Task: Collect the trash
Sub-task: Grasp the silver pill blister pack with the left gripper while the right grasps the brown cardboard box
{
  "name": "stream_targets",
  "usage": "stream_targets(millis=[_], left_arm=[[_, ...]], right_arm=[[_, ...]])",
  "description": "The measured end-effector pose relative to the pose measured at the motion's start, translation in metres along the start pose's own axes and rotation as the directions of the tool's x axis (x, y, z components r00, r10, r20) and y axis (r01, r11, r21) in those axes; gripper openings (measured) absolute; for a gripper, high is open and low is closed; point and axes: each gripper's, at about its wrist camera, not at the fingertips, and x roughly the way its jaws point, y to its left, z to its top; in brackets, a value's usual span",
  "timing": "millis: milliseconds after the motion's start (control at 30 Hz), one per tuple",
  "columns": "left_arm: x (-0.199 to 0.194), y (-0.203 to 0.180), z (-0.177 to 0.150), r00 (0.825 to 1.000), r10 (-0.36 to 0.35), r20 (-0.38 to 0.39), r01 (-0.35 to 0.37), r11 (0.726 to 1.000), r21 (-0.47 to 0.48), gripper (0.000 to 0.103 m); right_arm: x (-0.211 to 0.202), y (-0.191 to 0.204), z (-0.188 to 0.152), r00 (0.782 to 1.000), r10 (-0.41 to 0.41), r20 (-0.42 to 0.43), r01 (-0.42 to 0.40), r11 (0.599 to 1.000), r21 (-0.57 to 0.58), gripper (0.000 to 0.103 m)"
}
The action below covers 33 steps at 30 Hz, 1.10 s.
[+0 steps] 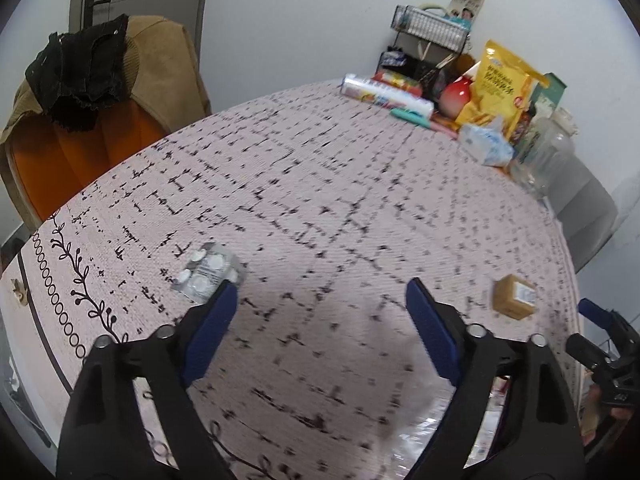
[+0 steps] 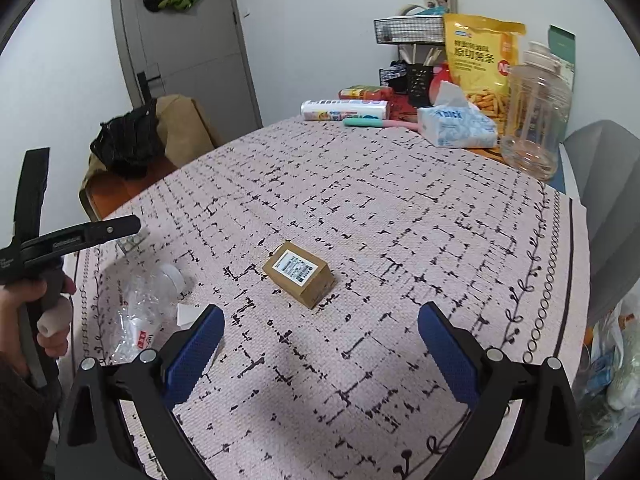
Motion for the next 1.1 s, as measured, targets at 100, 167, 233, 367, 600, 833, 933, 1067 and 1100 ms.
stream_targets(millis=[100, 167, 233, 367, 600, 833, 933, 1067, 1100], left_arm=[[0.010, 0.008, 0.002, 0.999, 0.028, -0.020, -0.028, 1.000, 0.004, 0.073], [0.012, 0.014, 0.004, 0.999, 0.043, -0.020, -0.043, 0.999, 0.004, 0.070], [0.012, 0.020, 0.005, 0.999, 0.046, -0.019, -0.046, 0.999, 0.002, 0.069], [0.007, 0.029, 0.006, 0.999, 0.029, -0.013, -0.029, 1.000, -0.007, 0.066], [-0.022, 0.040, 0.010, 0.998, 0.029, 0.057, -0.031, 0.999, 0.035, 0.066], [0.008, 0.064, 0.009, 0.993, 0.113, -0.039, -0.111, 0.993, 0.039, 0.060], [0.015, 0.062, 0.008, 0.991, 0.126, -0.052, -0.123, 0.991, 0.044, 0.052], [0.023, 0.059, 0.007, 0.987, 0.145, -0.075, -0.142, 0.989, 0.043, 0.034], [0.023, 0.059, 0.006, 0.986, 0.146, -0.080, -0.144, 0.989, 0.039, 0.034]], right_arm=[[0.009, 0.003, 0.002, 1.000, -0.007, -0.016, 0.007, 1.000, -0.028, 0.095], [0.015, 0.006, 0.004, 1.000, -0.014, -0.026, 0.013, 0.998, -0.057, 0.093], [0.019, 0.010, 0.006, 0.999, -0.025, -0.029, 0.023, 0.996, -0.085, 0.093], [0.030, 0.015, 0.012, 0.999, -0.040, -0.031, 0.035, 0.987, -0.158, 0.093], [0.054, 0.024, 0.015, 0.996, -0.068, -0.056, 0.051, 0.966, -0.252, 0.090], [0.074, 0.021, 0.015, 0.992, -0.044, -0.117, 0.018, 0.977, -0.212, 0.069], [0.075, 0.017, 0.020, 0.994, -0.036, -0.105, 0.017, 0.984, -0.177, 0.066], [0.076, 0.018, 0.024, 0.994, -0.029, -0.108, 0.010, 0.986, -0.167, 0.062], [0.077, 0.019, 0.024, 0.994, -0.030, -0.108, 0.011, 0.985, -0.173, 0.062]])
